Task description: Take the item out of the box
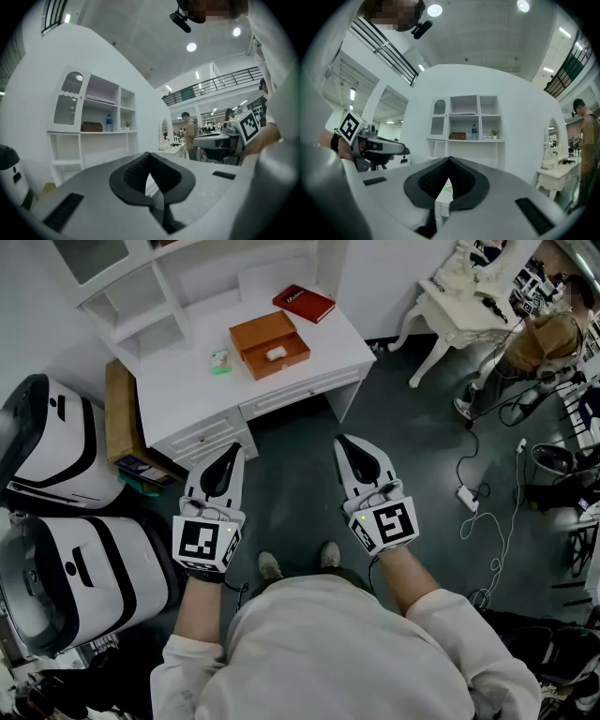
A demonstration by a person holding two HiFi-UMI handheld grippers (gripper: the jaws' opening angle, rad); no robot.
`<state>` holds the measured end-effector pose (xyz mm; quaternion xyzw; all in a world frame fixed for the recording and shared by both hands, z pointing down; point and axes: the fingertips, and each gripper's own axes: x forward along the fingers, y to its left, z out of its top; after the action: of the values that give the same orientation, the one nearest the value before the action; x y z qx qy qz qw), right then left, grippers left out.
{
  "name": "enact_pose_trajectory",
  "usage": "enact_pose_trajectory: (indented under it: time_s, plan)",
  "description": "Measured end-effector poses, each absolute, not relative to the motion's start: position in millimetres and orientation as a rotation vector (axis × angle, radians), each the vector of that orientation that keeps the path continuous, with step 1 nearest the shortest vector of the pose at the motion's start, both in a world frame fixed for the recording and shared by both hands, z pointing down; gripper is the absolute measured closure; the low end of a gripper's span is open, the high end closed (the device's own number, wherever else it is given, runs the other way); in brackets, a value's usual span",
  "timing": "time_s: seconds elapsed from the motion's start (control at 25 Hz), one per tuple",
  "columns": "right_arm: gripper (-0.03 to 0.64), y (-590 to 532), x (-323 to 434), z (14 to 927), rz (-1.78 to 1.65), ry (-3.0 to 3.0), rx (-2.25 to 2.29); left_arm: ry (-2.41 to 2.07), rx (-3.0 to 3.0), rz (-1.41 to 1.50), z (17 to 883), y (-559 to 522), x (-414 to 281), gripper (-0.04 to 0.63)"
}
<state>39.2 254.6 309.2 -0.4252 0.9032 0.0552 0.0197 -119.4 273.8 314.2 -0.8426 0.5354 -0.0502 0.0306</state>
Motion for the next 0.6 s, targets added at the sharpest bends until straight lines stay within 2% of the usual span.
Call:
enact_pose_trajectory:
  time_s: [0.52,0.56,0.6]
  plan:
    - [0.594,263.7,38.2,308.1,0.174,2.799,-1.309,1.636,-2.600,-0.096,309.2,281.5,-121.3,0.582]
    - [0.594,264.3,38.5,308.7,0.171,2.800,-1.306,1.637,-2.607,-0.084,309.5,281.7,-121.2,0.519]
    - [0.594,264.8,38.9,309.7,0.165,2.803,-1.301,1.642,-2.612,-0.076,310.1,281.3,-121.2,0.425]
